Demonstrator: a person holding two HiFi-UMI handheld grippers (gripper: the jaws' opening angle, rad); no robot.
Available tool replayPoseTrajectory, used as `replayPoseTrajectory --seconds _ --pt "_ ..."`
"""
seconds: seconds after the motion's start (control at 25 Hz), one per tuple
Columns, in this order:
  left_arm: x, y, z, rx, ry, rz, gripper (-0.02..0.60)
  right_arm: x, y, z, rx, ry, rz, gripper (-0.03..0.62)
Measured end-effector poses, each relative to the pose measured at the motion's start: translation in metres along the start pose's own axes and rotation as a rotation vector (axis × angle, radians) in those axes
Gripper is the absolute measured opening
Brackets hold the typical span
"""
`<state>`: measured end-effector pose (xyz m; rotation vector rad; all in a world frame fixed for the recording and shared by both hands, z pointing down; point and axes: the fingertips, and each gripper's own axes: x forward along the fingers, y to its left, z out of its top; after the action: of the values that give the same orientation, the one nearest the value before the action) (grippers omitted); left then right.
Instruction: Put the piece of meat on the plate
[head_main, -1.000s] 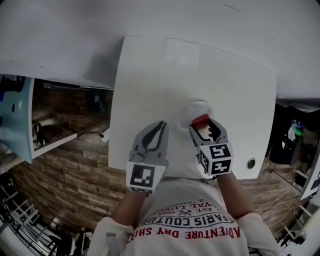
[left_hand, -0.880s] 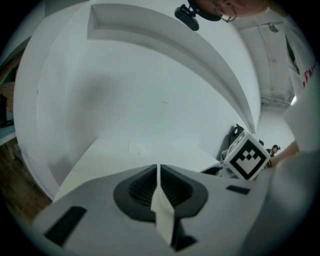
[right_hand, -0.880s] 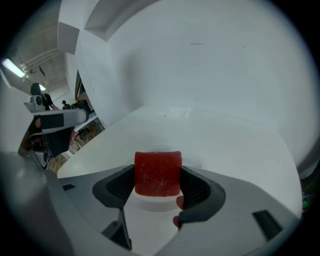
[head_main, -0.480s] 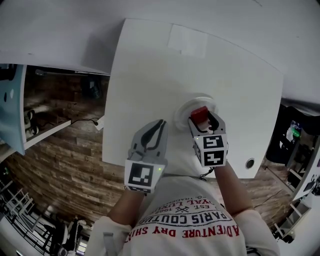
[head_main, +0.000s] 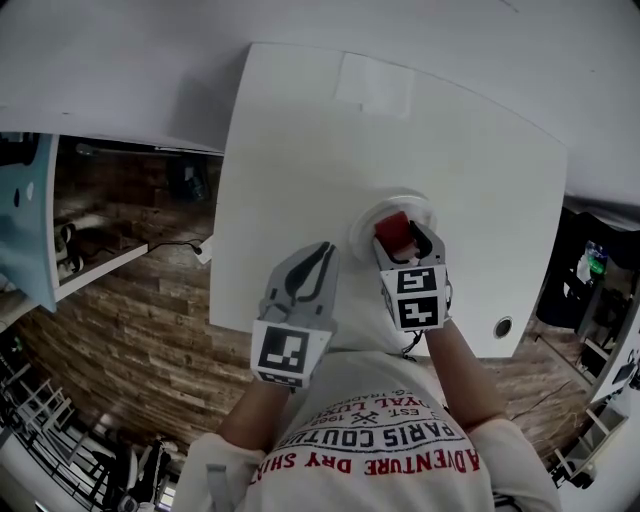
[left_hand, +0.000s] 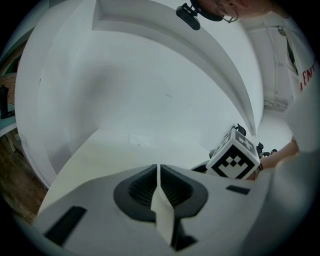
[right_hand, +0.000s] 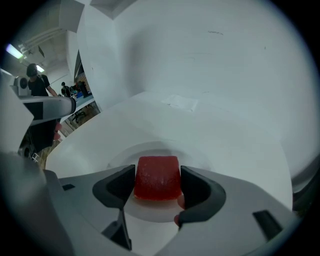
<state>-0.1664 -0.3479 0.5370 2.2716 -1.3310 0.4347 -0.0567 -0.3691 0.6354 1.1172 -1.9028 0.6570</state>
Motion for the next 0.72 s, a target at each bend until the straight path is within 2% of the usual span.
replayPoseTrajectory --seconds 0.2,0.72 --pt "-0.004 -0.005 0.003 0.010 -0.002 -0.010 0.023 -0.001 0.002 0.002 0.014 -0.010 0.000 0.290" --pt "-0.020 -0.016 0.025 0.049 -0.055 -0.020 0.023 -0.047 -0.014 0.035 0.085 -0.153 -0.042 0.290"
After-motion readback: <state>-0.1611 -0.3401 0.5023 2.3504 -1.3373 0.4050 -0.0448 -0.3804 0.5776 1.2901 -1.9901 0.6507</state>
